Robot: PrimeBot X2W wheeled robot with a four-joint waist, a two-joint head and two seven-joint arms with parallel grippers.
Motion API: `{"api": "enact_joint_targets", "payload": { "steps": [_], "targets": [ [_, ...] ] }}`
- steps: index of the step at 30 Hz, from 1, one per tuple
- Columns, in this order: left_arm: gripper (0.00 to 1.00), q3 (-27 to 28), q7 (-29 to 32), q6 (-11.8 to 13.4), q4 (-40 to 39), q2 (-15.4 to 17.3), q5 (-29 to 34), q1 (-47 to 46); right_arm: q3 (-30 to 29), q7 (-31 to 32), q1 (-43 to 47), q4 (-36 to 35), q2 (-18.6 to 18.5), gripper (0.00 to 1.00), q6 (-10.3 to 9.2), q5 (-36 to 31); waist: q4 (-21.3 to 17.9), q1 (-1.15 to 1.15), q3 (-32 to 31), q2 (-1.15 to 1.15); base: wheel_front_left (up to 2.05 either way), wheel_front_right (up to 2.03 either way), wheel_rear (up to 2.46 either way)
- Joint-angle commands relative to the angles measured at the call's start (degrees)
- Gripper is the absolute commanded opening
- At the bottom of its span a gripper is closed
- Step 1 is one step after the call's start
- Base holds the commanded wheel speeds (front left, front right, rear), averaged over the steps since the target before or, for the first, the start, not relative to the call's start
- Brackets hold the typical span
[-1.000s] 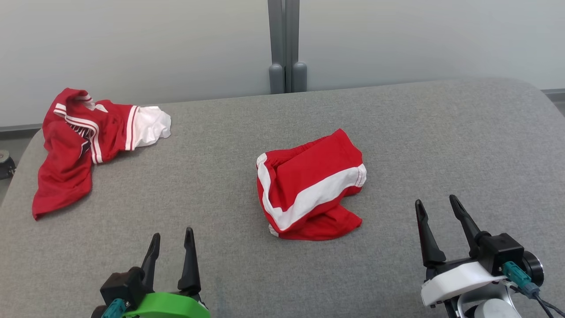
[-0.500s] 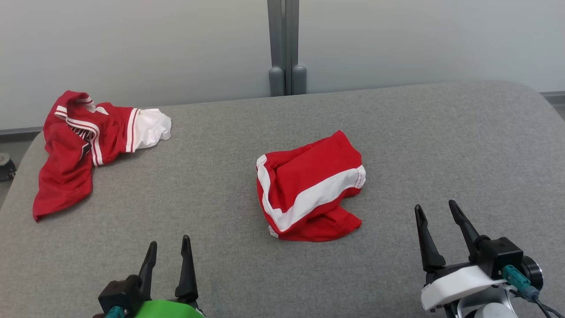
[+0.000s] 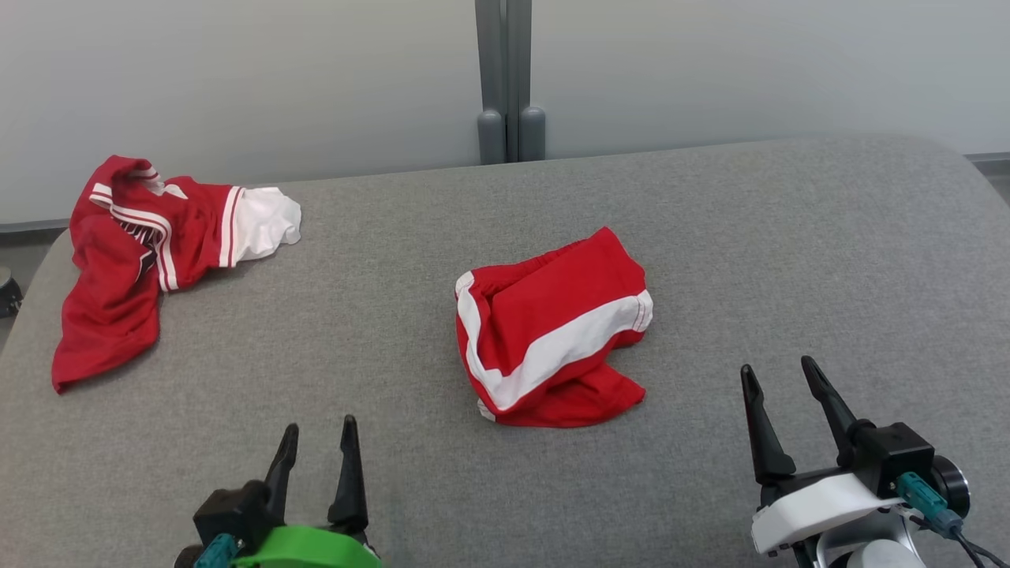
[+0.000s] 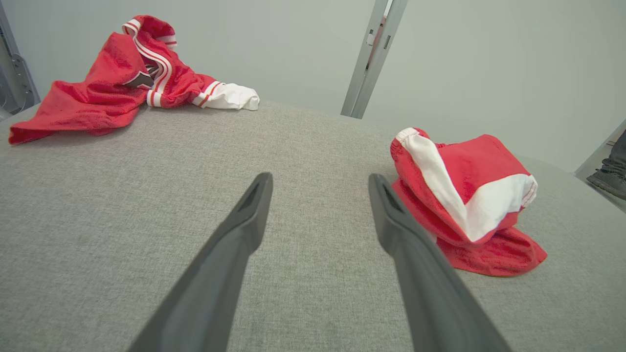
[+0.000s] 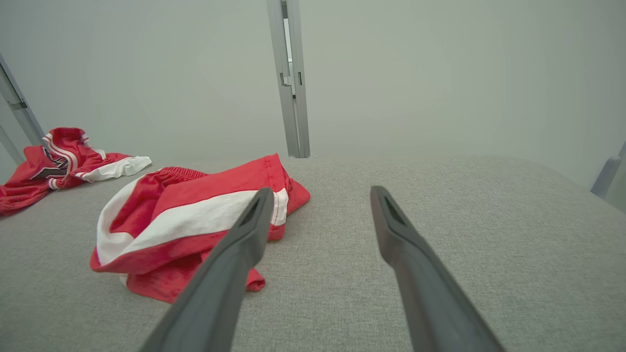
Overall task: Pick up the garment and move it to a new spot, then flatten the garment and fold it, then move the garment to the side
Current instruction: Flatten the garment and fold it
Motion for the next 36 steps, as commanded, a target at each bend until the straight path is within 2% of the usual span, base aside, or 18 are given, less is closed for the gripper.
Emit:
{"api": "enact_joint_targets", "payload": {
  "steps": [1, 8, 15, 20, 25, 26, 27, 28, 32, 36],
  "targets": [
    [1.0, -0.5, 0.0, -0.5, 0.4, 0.0, 0.3, -2.6, 0.2, -0.2, -0.6, 0.1, -0.1, 1.0, -0.08, -0.2, -0.2, 0.0, 0.3, 0.0, 0.0, 0.0, 0.0],
    [1.0, -5.9, 4.0, -1.6, 5.0, -0.1, -0.1, -12.7, 1.5, -0.2, -1.3, 0.3, -0.1, 1.0, -0.08, -0.4, -2.0, 0.0, 1.6, 0.0, 0.0, 0.0, 0.0],
    [1.0, -12.7, 9.6, 0.4, 13.3, 0.0, -6.1, -23.4, 2.7, -0.2, -3.2, 0.7, -0.1, 1.0, -0.08, -0.5, -5.9, 0.0, 3.9, 0.0, 0.0, 0.0, 0.0],
    [1.0, -14.6, 12.5, 1.2, 20.6, 0.0, -10.0, -29.1, 3.2, -0.2, -4.4, 0.8, -0.1, 1.0, -0.08, -0.2, -8.2, 0.0, 5.8, 0.0, 0.0, 0.0, 0.0],
    [1.0, -14.9, 12.7, 2.0, 26.7, 0.0, -12.5, -33.2, 3.4, -0.2, -5.2, 0.6, -0.1, 1.0, -0.08, 0.1, -9.4, 0.0, 7.5, 0.0, 0.0, 0.0, 0.0],
    [0.75, -14.9, 12.6, 2.0, 27.9, 0.0, -13.1, -34.0, 3.3, -0.2, -5.4, 0.5, -0.1, 1.0, -0.08, 0.2, -9.5, 0.0, 7.8, 0.0, 0.0, 0.0, 0.0],
    [0.45, -15.0, 12.3, 2.1, 28.8, 0.0, -13.5, -34.6, 3.3, -0.2, -5.6, 0.5, -0.1, 1.0, -0.08, 0.2, -9.5, 0.0, 8.0, 0.0, 0.0, 0.0, 0.0],
    [0.0, -15.1, 12.1, 2.2, 30.0, 0.0, -14.1, -35.3, 3.3, -0.2, -5.7, 0.5, -0.1, 1.0, -0.08, 0.3, -9.5, 0.0, 8.2, 0.0, 0.0, 0.0, 0.0],
    [0.0, -15.7, 10.3, 1.7, 32.8, 0.0, -15.6, -36.9, 2.9, -0.2, -5.8, 0.4, -0.1, 1.0, -0.08, 0.4, -9.0, 0.0, 8.7, 0.0, 0.0, 0.0, 0.0],
    [0.0, -16.2, 6.9, 2.1, 34.1, 0.0, -16.9, -37.4, 2.6, -0.2, -5.7, 0.6, -0.1, 1.0, -0.08, 0.4, -7.5, 0.0, 8.5, 0.0, 0.0, 0.0, 0.0]
  ]
}}
